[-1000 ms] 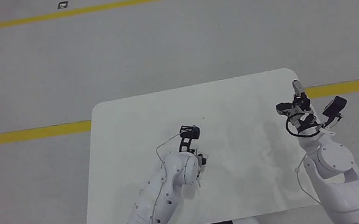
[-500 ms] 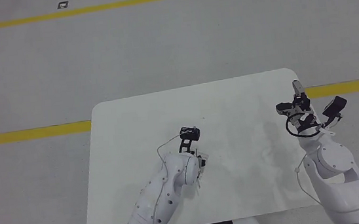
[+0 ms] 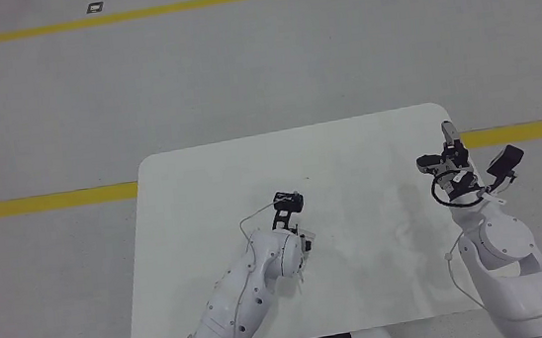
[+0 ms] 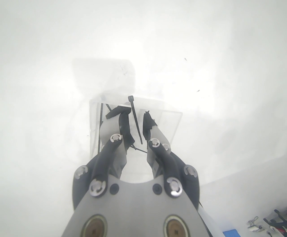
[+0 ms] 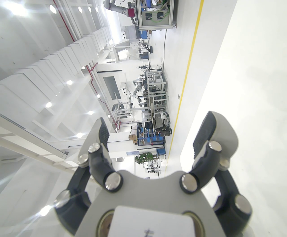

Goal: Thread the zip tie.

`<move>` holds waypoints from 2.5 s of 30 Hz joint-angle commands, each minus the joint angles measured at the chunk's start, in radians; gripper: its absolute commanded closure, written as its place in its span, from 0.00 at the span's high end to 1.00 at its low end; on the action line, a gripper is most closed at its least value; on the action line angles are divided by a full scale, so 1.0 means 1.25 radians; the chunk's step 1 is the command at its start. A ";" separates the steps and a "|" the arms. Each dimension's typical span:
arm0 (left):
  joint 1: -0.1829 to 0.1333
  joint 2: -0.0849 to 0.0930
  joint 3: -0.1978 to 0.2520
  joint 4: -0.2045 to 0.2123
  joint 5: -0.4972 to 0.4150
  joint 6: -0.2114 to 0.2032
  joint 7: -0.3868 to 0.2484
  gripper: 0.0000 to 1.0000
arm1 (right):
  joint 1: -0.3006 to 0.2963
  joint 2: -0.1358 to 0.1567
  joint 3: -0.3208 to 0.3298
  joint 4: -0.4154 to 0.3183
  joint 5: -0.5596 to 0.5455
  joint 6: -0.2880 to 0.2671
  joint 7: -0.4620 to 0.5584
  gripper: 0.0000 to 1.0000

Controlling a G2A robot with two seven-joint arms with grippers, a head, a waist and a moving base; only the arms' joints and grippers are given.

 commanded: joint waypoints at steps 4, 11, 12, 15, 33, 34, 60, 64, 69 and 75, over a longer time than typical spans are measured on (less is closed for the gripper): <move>-0.002 0.000 -0.001 0.006 0.002 0.000 -0.001 0.00 | 0.000 0.000 0.000 0.000 0.000 0.000 0.000 1.00; 0.026 0.007 -0.014 -0.061 0.015 -0.002 -0.021 0.00 | 0.000 0.000 0.000 0.000 0.000 0.000 0.000 1.00; 0.034 0.010 -0.019 -0.079 0.018 -0.005 -0.028 0.00 | 0.000 0.000 0.000 0.000 0.000 0.000 0.000 1.00; 0.065 0.020 -0.037 -0.143 0.022 -0.031 -0.053 0.00 | 0.000 0.000 0.000 0.000 0.000 0.000 0.000 1.00; 0.171 0.068 -0.135 -0.352 -0.001 -0.219 -0.146 0.00 | 0.000 0.000 0.000 0.000 0.000 0.000 0.000 1.00; 0.171 0.068 -0.135 -0.352 -0.001 -0.219 -0.146 0.00 | 0.000 0.000 0.000 0.000 0.000 0.000 0.000 1.00; 0.203 0.158 -0.213 -0.425 -0.026 -0.544 -0.133 0.00 | 0.000 0.000 0.000 0.000 0.000 0.000 0.000 1.00; 0.192 0.199 -0.201 -0.436 -0.063 -0.544 -0.129 0.00 | 0.000 0.000 0.000 0.000 0.000 0.000 0.000 1.00; 0.175 0.245 -0.199 -0.438 -0.140 -0.544 -0.116 0.00 | 0.000 0.000 0.000 0.000 0.000 0.000 0.000 1.00; 0.165 0.263 -0.196 -0.435 -0.167 -0.544 -0.116 0.00 | 0.000 0.000 0.000 0.000 0.000 0.000 0.000 1.00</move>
